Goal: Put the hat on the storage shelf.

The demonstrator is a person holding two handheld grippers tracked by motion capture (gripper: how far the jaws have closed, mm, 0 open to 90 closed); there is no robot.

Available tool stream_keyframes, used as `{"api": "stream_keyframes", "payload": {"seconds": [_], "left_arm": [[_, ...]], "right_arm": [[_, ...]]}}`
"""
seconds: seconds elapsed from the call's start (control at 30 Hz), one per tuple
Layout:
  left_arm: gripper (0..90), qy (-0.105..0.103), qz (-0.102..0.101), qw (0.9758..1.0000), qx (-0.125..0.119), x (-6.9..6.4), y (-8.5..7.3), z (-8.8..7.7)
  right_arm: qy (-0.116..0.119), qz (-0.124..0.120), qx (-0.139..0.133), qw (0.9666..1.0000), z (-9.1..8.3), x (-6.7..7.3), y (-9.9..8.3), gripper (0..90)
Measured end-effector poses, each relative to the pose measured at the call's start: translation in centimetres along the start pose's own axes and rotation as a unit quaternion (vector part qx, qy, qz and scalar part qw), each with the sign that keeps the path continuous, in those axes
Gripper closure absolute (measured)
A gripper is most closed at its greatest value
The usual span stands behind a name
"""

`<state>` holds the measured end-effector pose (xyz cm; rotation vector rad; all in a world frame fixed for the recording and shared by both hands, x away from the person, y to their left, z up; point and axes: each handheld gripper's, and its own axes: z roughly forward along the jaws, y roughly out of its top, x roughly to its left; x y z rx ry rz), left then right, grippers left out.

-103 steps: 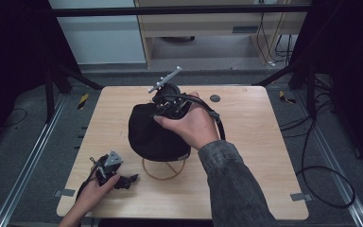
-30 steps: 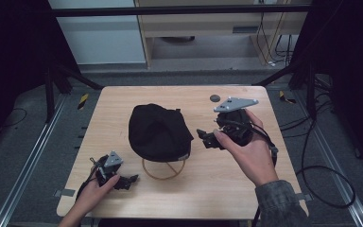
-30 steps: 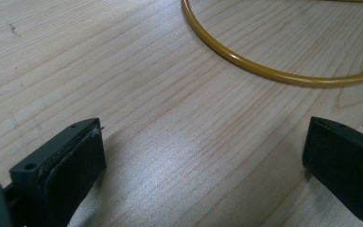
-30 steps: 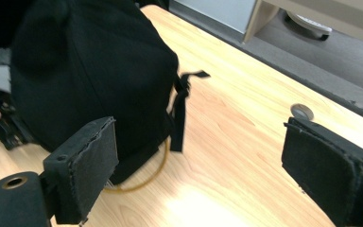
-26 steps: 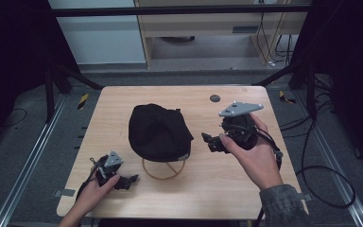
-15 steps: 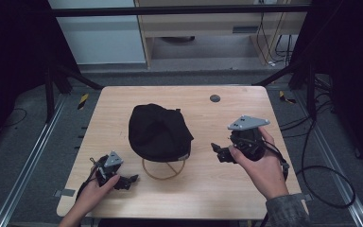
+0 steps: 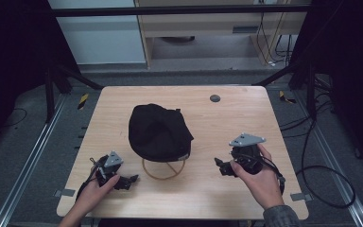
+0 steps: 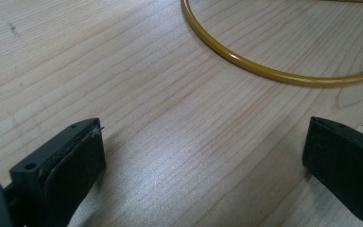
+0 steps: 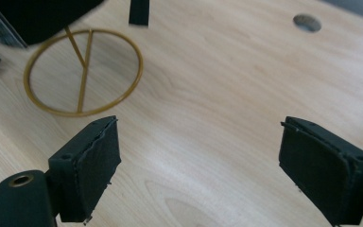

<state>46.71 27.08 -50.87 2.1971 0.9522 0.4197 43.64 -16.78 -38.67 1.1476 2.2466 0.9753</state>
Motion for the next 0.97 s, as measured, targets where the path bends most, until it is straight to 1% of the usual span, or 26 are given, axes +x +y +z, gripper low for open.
{"api": "stream_keyframes", "payload": {"seconds": [0.17, 0.3, 0.43, 0.5, 0.57, 0.63, 0.7, 0.77, 0.83, 0.87, 0.9, 0.93, 0.97], "left_arm": [[0.0, 0.000, 0.000, 1.0000, 0.000, 0.0, 0.0, 0.0], [0.0, 0.000, 0.000, 1.0000, 0.000, 0.0, 0.0, 0.0], [0.0, 0.000, 0.000, 1.0000, 0.000, 0.0, 0.0, 0.0], [0.0, 0.000, 0.000, 1.0000, 0.000, 0.0, 0.0, 0.0], [0.0, 0.000, 0.000, 1.0000, 0.000, 0.0, 0.0, 0.0], [0.0, 0.000, 0.000, 1.0000, 0.000, 0.0, 0.0, 0.0], [0.0, 0.000, 0.000, 1.0000, 0.000, 0.0, 0.0, 0.0], [0.0, 0.000, 0.000, 1.0000, 0.000, 0.0, 0.0, 0.0], [0.0, 0.000, 0.000, 1.0000, 0.000, 0.0, 0.0, 0.0], [0.0, 0.000, 0.000, 1.0000, 0.000, 0.0, 0.0, 0.0], [0.0, 0.000, 0.000, 1.0000, 0.000, 0.0, 0.0, 0.0], [0.0, 0.000, 0.000, 1.0000, 0.000, 0.0, 0.0, 0.0], [0.0, 0.000, 0.001, 1.0000, 0.000, 0.0, 0.0, 0.0]], "right_arm": [[0.009, 0.015, 0.016, 0.9997, 1.6, 0.0, -1.9, 13.5], [0.013, 0.028, 0.024, 0.9992, 2.9, -0.1, -2.8, 13.5], [0.012, 0.044, 0.033, 0.9984, 4.9, -0.3, -3.8, 13.6], [0.011, 0.052, 0.040, 0.9978, 6.2, -0.3, -4.3, 13.6], [0.006, 0.056, 0.043, 0.9975, 7.3, -0.3, -4.8, 13.6], [-0.005, 0.057, 0.052, 0.9970, 8.6, -0.3, -5.4, 13.3], [-0.012, 0.058, 0.055, 0.9967, 9.2, -0.3, -5.6, 12.8], [-0.024, 0.058, 0.058, 0.9964, 9.8, -0.2, -6.0, 11.5], [-0.028, 0.059, 0.062, 0.9959, 10.4, -0.2, -6.4, 8.1], [-0.028, 0.066, 0.051, 0.9961, 10.5, -0.2, -6.7, 6.7], [-0.031, 0.067, 0.042, 0.9964, 10.6, -0.2, -6.8, 6.7], [-0.035, 0.073, 0.030, 0.9962, 10.6, -0.1, -7.1, 6.1], [-0.040, 0.073, 0.016, 0.9964, 10.6, -0.1, -7.4, 5.8]]}}
